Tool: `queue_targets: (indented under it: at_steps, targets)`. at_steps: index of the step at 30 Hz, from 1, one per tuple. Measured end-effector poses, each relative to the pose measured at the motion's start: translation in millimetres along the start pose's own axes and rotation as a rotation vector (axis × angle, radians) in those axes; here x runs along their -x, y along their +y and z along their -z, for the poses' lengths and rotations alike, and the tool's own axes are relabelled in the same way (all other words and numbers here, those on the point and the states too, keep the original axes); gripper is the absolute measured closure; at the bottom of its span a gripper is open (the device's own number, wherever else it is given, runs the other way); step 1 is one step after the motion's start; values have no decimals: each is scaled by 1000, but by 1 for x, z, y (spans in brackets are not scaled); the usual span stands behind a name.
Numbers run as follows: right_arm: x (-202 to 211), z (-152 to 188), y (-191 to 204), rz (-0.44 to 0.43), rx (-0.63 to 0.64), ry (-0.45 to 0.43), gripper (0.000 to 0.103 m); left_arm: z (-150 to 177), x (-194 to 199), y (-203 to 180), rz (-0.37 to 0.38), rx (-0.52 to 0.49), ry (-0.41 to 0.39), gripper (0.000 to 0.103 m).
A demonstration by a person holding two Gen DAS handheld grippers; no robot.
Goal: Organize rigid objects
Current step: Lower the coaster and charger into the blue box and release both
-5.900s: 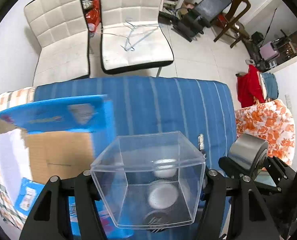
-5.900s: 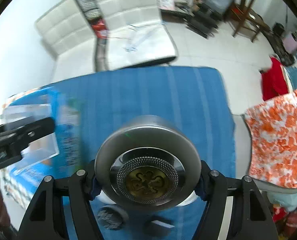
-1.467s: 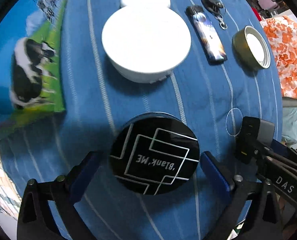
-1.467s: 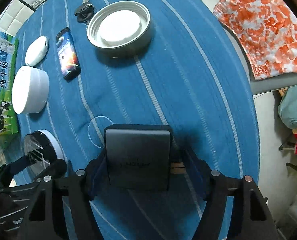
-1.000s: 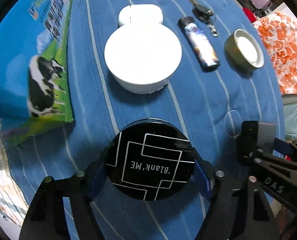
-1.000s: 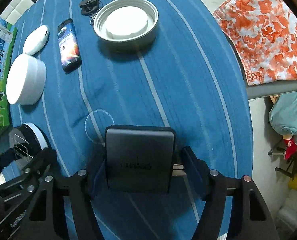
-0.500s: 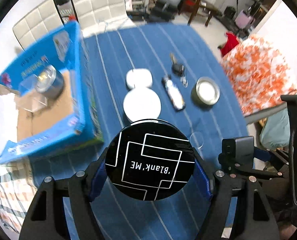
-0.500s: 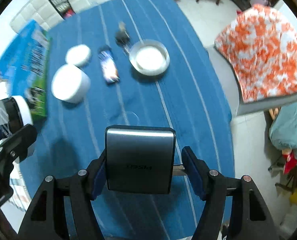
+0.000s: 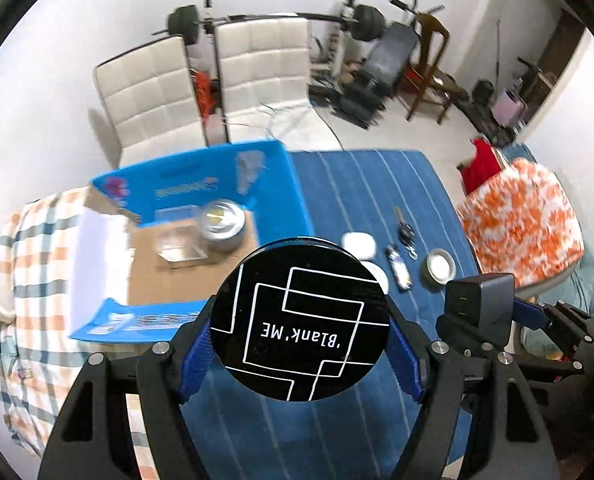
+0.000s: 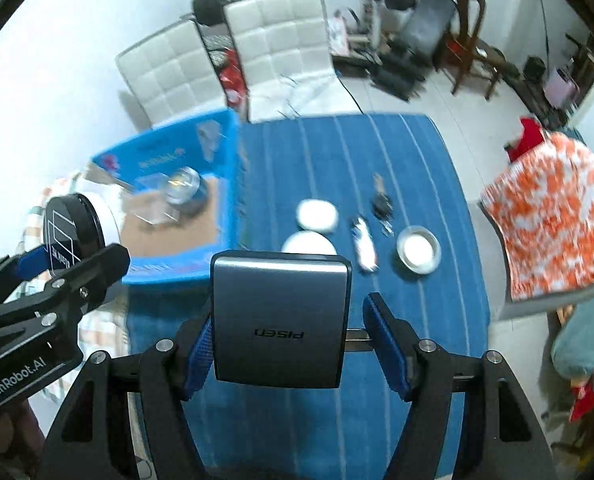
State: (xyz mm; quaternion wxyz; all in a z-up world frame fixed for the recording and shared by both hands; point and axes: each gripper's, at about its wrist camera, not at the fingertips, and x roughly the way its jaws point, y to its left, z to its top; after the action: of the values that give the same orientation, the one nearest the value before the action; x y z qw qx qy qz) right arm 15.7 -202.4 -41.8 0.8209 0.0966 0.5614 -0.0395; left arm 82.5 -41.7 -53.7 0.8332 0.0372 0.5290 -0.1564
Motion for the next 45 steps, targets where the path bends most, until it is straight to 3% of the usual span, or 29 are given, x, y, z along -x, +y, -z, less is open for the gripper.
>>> queue_targets:
  at_steps: [11, 21, 25, 32, 38, 45]
  targets:
    - [16, -22, 92, -9, 92, -82, 31, -2, 31, 77, -66, 100, -66, 30]
    - [-15, -34, 125, -35, 88, -57, 31, 0, 16, 130, -59, 171, -22, 30]
    - [-59, -47, 128, -49, 49, -3, 31, -7, -10, 166, -58, 222, 22, 30]
    - [-148, -64, 151, -17, 46, 111, 31, -35, -95, 218, -87, 234, 147, 30]
    - [-213, -76, 166, 25, 25, 211, 31, -58, -163, 240, -104, 208, 257, 30]
    - [-260, -80, 167, 61, 14, 299, 31, -71, -205, 247, -115, 187, 326, 30]
